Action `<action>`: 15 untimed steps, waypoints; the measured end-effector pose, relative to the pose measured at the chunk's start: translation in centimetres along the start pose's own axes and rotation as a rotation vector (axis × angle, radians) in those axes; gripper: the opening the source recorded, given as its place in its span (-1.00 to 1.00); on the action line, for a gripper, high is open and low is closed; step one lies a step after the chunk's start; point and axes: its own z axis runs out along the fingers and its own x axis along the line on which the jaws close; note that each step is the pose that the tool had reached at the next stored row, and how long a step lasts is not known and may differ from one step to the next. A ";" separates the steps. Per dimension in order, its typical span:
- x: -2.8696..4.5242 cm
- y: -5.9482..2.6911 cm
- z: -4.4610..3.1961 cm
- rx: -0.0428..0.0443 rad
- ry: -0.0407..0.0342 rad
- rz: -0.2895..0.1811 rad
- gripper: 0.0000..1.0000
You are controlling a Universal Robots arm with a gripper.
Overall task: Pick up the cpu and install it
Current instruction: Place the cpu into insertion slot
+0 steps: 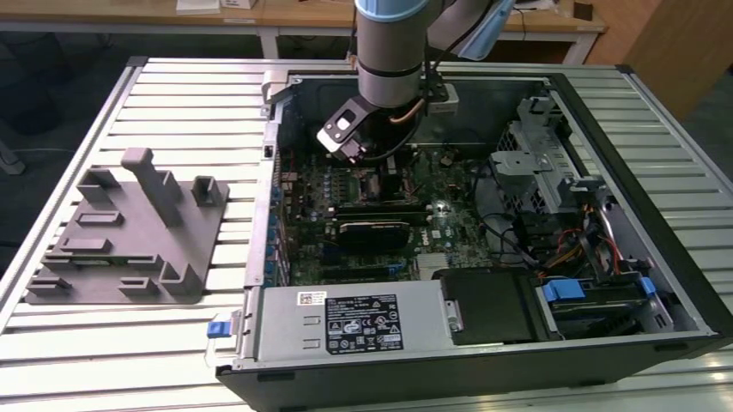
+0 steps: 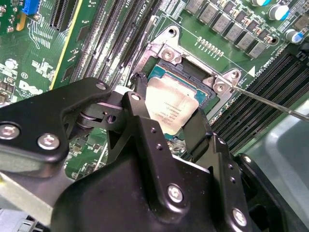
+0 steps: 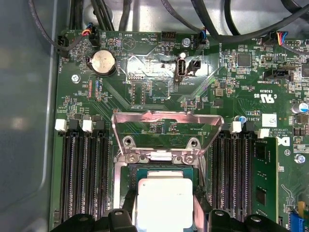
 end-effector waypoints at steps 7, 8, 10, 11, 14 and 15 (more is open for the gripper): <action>0.01 -0.32 -0.01 -0.0002 0.0086 0.000 0.09; 0.01 -0.32 -0.01 -0.0002 0.0086 0.000 0.09; 0.01 -0.32 -0.01 -0.0001 0.0085 0.000 0.09; 0.00 -0.32 -0.01 0.0000 0.0084 0.000 0.09; 0.01 -0.15 0.02 -0.0003 0.0087 0.000 0.09; 0.01 -0.13 0.02 -0.0002 0.0086 0.001 0.09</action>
